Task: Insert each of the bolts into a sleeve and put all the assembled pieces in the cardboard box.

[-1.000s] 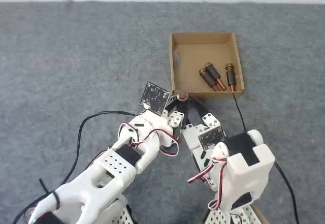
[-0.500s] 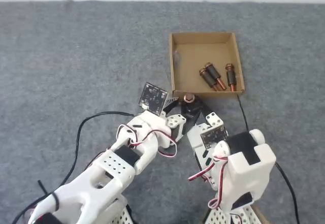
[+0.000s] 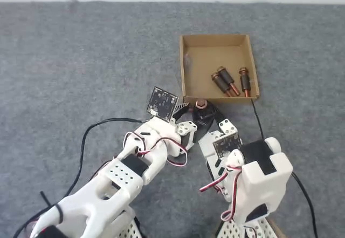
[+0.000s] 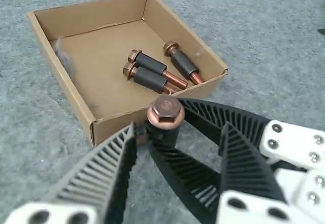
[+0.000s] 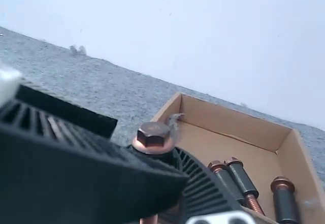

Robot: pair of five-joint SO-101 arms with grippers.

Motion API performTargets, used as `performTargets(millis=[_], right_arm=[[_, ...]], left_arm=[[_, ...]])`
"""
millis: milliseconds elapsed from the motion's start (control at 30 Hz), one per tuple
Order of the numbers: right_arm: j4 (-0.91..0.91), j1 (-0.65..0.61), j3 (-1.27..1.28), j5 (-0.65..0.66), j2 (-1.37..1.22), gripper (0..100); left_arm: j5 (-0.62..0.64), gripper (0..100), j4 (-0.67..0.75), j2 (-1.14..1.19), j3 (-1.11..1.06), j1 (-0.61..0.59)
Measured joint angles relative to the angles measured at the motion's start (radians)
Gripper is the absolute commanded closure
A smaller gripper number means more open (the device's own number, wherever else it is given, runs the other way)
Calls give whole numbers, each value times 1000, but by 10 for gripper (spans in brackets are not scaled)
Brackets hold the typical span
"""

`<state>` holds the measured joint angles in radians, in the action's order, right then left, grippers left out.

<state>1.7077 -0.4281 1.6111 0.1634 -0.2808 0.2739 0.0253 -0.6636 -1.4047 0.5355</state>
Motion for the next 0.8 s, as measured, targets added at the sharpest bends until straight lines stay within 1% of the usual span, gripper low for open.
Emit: performTargets(millis=[267,467,667,800], right_arm=[[0,5,0,0,0,992],[0,3,0,0,0,992],[0,5,0,0,0,992],[0,14,0,0,0,992]], left_arm=[[-5,742,-2,-34,-8,0],[-8,742,-31,-269,-95,6],[-8,742,-155,-512,-121,5],[-8,742,-229,-617,-121,-74]])
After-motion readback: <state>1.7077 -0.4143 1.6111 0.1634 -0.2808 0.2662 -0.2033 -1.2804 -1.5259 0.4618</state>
